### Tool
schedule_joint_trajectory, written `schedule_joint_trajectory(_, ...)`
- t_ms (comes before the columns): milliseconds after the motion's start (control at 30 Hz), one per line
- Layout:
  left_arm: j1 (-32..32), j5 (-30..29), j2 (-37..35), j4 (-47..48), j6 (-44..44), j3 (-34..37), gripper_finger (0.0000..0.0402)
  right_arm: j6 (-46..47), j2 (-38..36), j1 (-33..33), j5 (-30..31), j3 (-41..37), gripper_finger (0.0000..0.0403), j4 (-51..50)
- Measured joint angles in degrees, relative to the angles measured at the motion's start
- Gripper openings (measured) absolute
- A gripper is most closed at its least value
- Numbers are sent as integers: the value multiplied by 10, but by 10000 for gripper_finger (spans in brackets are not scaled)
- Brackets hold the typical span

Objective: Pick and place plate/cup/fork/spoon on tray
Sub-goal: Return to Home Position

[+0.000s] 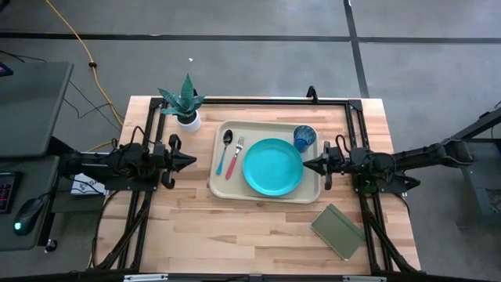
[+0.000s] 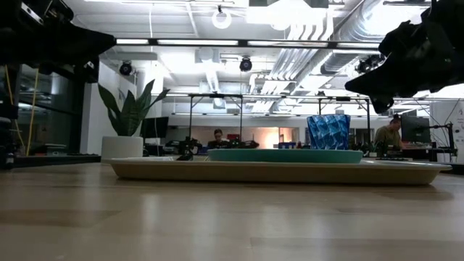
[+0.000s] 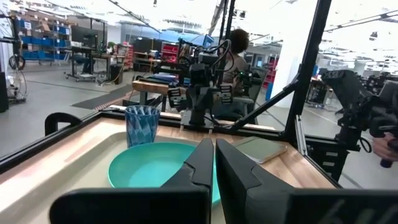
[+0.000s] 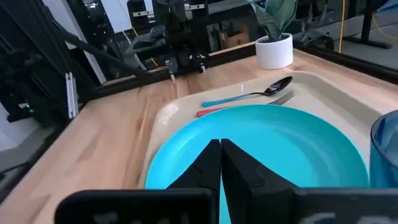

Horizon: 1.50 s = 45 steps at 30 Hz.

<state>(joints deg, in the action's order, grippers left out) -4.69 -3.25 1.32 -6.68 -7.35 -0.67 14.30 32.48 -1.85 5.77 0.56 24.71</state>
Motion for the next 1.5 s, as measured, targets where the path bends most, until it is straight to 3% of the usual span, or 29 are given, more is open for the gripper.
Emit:
schedule_joint_trajectory(100,0,0,0,0,0,0,0,-19,0,0,12,0,1,1)
schedule_joint_trajectory(167,0,0,0,0,0,0,0,-20,0,0,61,0,1,-7)
schedule_joint_trajectory(267,0,0,0,0,0,0,0,48,1,0,104,0,1,-52)
schedule_joint_trajectory(600,0,0,0,0,0,0,0,97,-2,-2,101,0,2,-147)
schedule_joint_trajectory(733,1,0,-4,4,0,0,0,96,-85,-8,101,0,2,-219)
schedule_joint_trajectory(1000,10,0,-11,4,0,-1,0,78,-314,-11,90,0,2,-218)
schedule_joint_trajectory(1133,18,0,-11,7,0,-1,0,82,-325,-13,92,0,2,-153)
schedule_joint_trajectory(1500,29,6,-11,58,0,0,0,82,-324,-21,88,0,2,-163)
